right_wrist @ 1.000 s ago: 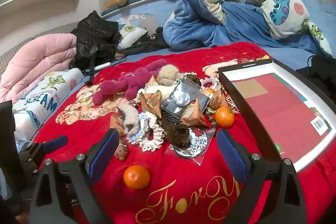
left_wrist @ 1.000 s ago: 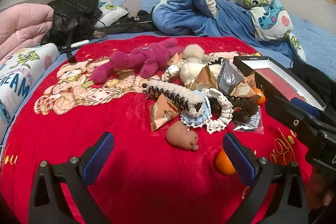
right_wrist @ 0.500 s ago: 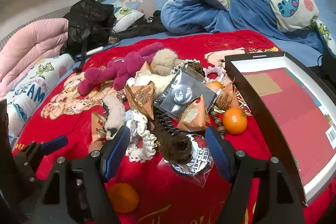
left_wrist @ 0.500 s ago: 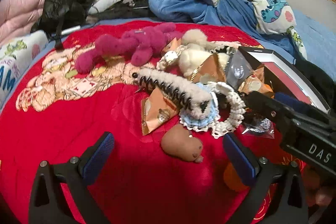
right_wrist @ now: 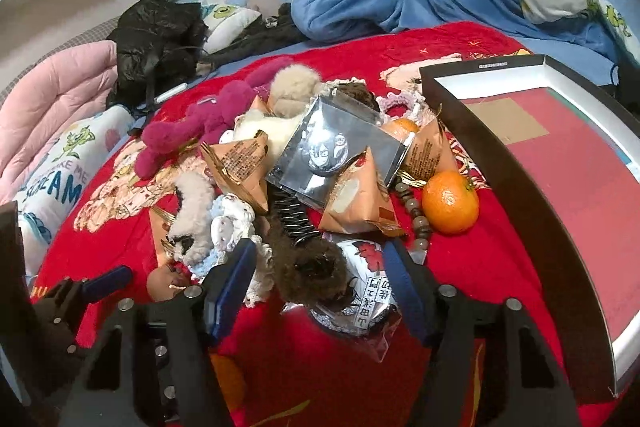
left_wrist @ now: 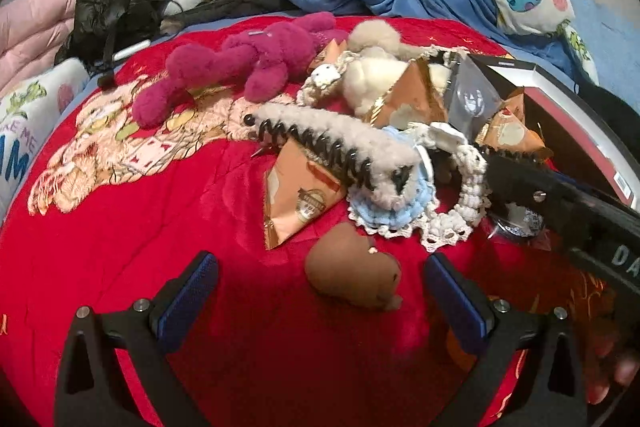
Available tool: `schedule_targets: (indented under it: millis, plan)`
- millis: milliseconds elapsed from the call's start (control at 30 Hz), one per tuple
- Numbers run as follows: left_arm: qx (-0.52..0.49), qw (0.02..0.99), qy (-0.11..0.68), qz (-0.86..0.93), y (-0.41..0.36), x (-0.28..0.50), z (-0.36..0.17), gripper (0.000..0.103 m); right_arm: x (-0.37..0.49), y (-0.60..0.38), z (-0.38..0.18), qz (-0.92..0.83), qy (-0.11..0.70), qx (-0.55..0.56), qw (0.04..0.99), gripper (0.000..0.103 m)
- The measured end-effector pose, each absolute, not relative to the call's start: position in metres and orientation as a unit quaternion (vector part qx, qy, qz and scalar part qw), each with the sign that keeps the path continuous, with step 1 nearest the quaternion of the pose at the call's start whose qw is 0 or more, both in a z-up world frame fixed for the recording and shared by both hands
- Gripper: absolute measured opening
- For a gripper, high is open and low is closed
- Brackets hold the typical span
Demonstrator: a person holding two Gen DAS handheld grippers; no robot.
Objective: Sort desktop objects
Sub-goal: 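Grasp the brown plush toy with the left tool while the right tool grasps the brown fuzzy strip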
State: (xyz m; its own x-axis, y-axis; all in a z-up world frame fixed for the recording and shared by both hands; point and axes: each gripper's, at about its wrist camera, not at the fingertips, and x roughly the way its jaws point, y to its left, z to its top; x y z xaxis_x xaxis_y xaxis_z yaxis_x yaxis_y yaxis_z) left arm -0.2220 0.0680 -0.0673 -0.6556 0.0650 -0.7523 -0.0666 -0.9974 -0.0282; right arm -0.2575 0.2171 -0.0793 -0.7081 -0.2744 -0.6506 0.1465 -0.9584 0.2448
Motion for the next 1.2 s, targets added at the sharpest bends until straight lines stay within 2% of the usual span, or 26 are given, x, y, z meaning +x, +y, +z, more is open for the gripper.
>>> schedule_targets:
  millis: [100, 367, 433, 500, 600, 933, 1200]
  plan:
    - [-0.426, 0.037, -0.023, 0.904, 0.059, -0.227, -0.073, 0.103, -0.256, 0.223, -0.080, -0.917, -0.106, 0.367, 0.113, 0.059]
    - [-0.433, 0.036, -0.022, 0.900, 0.061, -0.228, -0.078, 0.103, -0.251, 0.218, -0.080, -0.915, -0.100, 0.373, 0.119, 0.055]
    - [-0.434, 0.035, -0.021, 0.900, 0.062, -0.228, -0.078, 0.103, -0.250, 0.217, -0.079, -0.913, -0.106, 0.373, 0.128, 0.048]
    - [-0.434, 0.035, -0.019, 0.900, 0.061, -0.227, -0.079, 0.103, -0.250, 0.215, -0.080, -0.913, -0.101, 0.374, 0.126, 0.033]
    - [-0.434, 0.035, -0.021, 0.900, 0.061, -0.228, -0.079, 0.103, -0.252, 0.213, -0.082, -0.912, -0.099, 0.376, 0.130, 0.030]
    - [-0.431, 0.034, -0.022, 0.901, 0.063, -0.229, -0.079, 0.103, -0.251, 0.217, -0.081, -0.912, -0.113, 0.372, 0.129, 0.029]
    - [-0.421, 0.035, -0.030, 0.906, 0.061, -0.227, -0.072, 0.074, -0.243, 0.205, -0.072, -0.920, -0.087, 0.360, 0.125, 0.027]
